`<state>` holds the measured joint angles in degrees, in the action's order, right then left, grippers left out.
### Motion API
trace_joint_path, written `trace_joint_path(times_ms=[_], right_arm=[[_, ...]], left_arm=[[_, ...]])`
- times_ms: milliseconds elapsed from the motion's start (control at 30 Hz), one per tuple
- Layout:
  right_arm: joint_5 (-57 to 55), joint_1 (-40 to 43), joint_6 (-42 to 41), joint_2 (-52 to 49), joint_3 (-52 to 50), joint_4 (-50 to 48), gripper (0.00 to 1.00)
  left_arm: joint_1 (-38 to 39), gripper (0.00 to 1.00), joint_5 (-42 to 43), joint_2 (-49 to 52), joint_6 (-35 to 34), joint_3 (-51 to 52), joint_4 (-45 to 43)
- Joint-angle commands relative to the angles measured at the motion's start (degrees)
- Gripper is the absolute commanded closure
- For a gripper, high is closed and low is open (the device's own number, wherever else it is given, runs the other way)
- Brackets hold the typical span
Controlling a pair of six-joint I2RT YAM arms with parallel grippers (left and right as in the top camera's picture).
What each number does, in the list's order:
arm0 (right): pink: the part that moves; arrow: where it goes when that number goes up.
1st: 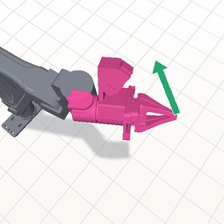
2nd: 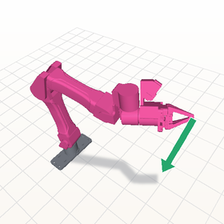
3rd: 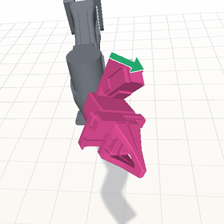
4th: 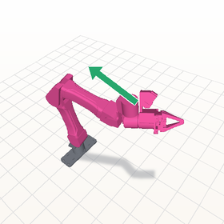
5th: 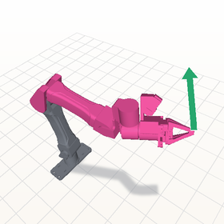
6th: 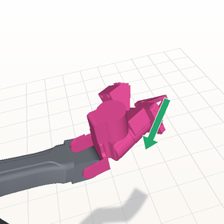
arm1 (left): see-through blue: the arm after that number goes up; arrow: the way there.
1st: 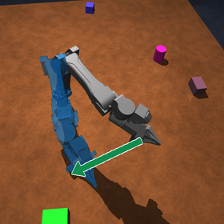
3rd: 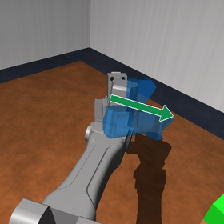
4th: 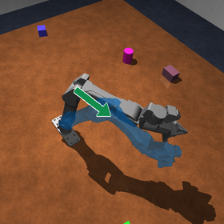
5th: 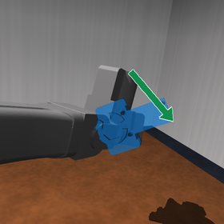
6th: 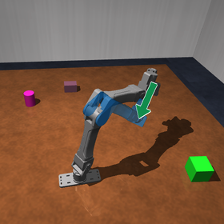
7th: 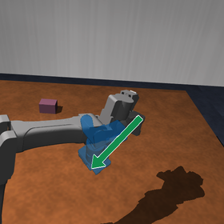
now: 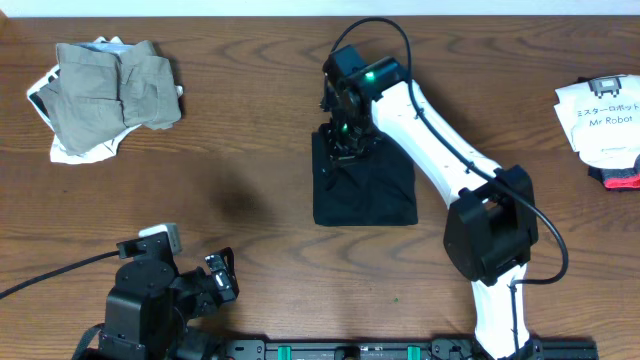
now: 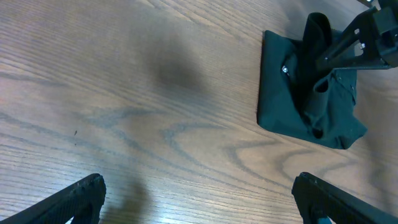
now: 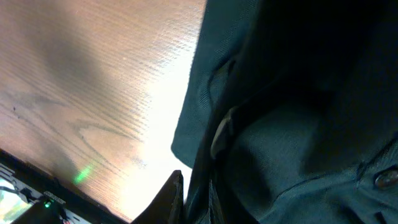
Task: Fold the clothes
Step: 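Press the folded end down onto the bundle and lift the right gripper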
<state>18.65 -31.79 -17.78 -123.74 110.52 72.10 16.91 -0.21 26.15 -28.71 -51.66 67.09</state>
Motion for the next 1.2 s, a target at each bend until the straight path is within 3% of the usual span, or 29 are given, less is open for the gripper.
trace_joint_path(times_ms=[0,100,333,567,800,967,1167], right_arm=[[0.8,-1.3,-0.4,-0.4,1.1,0.0,0.84],[0.9,-1.6,-0.4,-0.4,1.1,0.3,0.8],[6.4,0.0,2.3,0.4,2.8,0.2,0.96],[11.3,7.3,4.5,4.5,9.1,-0.5,0.99],[40.3,17.8,15.0,5.0,9.5,-3.3,0.99],[38.2,18.1,18.6,5.0,9.4,3.1,0.99],[28.4,11.9,19.1,5.0,9.0,6.8,0.99]], left_arm=[[-0.2,0.02,-0.5,0.0,-0.5,0.2,0.1],[-0.2,0.02,-0.5,0.0,-0.5,0.2,0.1],[-0.2,0.02,-0.4,0.0,-0.5,0.2,0.1],[-0.2,0.02,-0.4,0.0,-0.5,0.2,0.1],[-0.2,0.02,-0.4,0.0,-0.5,0.2,0.1],[-0.2,0.02,-0.4,0.0,-0.5,0.2,0.1],[-0.2,0.02,-0.4,0.0,-0.5,0.2,0.1]])
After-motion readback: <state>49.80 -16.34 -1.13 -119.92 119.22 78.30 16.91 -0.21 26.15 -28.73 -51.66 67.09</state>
